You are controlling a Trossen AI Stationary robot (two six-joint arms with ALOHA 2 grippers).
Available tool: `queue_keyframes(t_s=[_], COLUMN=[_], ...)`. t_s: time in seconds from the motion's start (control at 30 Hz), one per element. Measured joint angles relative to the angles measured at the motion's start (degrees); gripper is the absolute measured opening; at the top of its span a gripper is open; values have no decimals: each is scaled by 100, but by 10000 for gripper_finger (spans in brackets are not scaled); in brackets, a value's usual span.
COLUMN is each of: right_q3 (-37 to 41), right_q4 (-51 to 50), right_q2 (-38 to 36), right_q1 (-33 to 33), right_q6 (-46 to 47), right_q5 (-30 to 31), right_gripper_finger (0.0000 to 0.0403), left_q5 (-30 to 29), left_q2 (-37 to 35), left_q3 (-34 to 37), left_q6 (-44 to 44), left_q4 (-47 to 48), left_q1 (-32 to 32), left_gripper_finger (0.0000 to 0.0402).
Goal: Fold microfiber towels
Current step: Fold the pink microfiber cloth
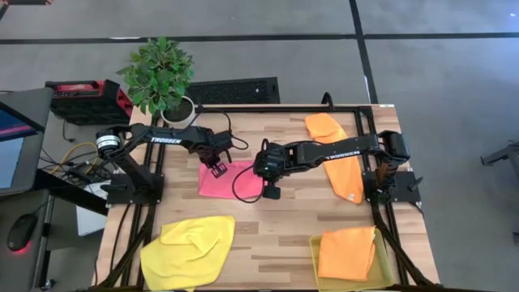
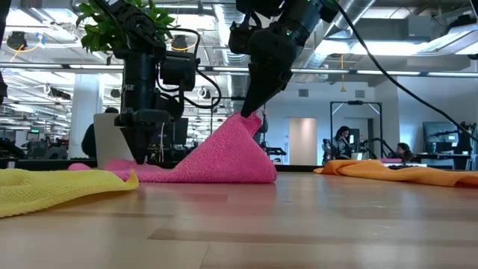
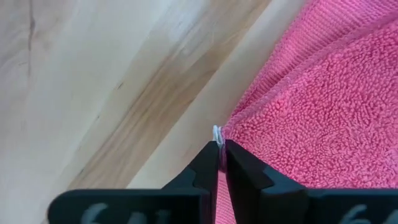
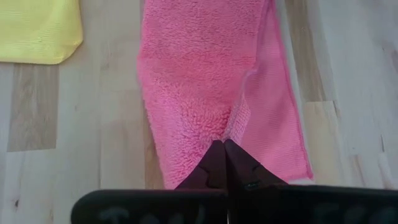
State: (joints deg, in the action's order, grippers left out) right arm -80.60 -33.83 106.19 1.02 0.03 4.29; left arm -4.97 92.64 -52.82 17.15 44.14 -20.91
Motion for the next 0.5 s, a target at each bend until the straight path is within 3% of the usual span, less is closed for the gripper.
queue_keyframes(t_s=[0.3,0.5], right_q3=[0,0], right_q4=[0,0], right_q2=[0,0], right_q1=[-10,-11], right_q6=[2,2], right_q5=[-2,-2], right_gripper_finger=[3,3], left_q5=[0,2], left_q2=[0,0], left_q3=[0,-2], left_q6=[-136,-207], left_q4=[-52,-37], left_q1=[0,0], left_gripper_finger=[77,75])
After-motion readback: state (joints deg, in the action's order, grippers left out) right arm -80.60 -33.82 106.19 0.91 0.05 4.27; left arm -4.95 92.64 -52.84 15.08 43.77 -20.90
